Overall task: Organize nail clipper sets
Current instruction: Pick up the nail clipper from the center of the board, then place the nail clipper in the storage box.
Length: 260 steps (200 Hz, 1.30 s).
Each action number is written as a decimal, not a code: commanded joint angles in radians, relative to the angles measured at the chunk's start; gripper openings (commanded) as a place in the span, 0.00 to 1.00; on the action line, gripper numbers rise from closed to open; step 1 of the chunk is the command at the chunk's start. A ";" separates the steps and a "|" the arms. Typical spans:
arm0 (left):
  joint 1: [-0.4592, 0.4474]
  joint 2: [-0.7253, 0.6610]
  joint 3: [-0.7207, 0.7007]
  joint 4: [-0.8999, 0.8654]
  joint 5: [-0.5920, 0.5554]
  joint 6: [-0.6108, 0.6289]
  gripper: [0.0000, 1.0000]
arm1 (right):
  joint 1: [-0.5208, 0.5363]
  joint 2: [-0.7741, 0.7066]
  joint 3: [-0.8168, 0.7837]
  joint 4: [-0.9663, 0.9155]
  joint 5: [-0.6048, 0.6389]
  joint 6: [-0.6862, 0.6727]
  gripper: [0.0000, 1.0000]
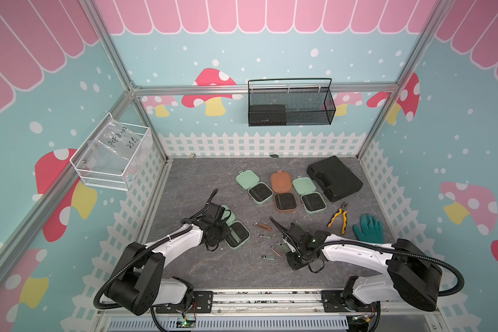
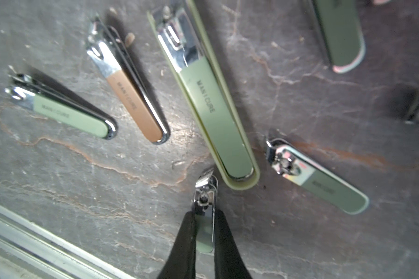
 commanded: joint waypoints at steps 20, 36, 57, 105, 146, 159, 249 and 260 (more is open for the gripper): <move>0.006 0.007 -0.005 -0.032 0.002 0.005 0.00 | 0.003 0.054 -0.021 -0.038 0.007 0.002 0.04; 0.006 0.008 -0.006 -0.030 0.004 0.005 0.00 | 0.001 0.047 -0.004 -0.044 0.011 -0.002 0.03; 0.006 0.004 -0.008 -0.030 0.006 0.005 0.00 | 0.002 0.028 0.044 -0.077 0.020 -0.021 0.03; 0.006 -0.001 -0.012 -0.023 0.006 0.004 0.00 | 0.002 0.011 0.212 -0.112 -0.007 -0.117 0.04; 0.006 0.003 -0.024 0.000 0.013 -0.001 0.00 | 0.001 0.159 0.389 -0.060 -0.075 -0.228 0.04; 0.006 0.008 -0.027 0.005 0.013 0.000 0.00 | 0.002 0.222 0.457 -0.026 -0.124 -0.265 0.04; 0.008 0.019 -0.029 0.016 0.020 0.000 0.00 | 0.002 0.634 0.852 -0.008 -0.317 -0.368 0.04; 0.008 0.020 -0.027 0.016 0.020 0.000 0.00 | 0.002 0.660 0.866 -0.007 -0.317 -0.362 0.05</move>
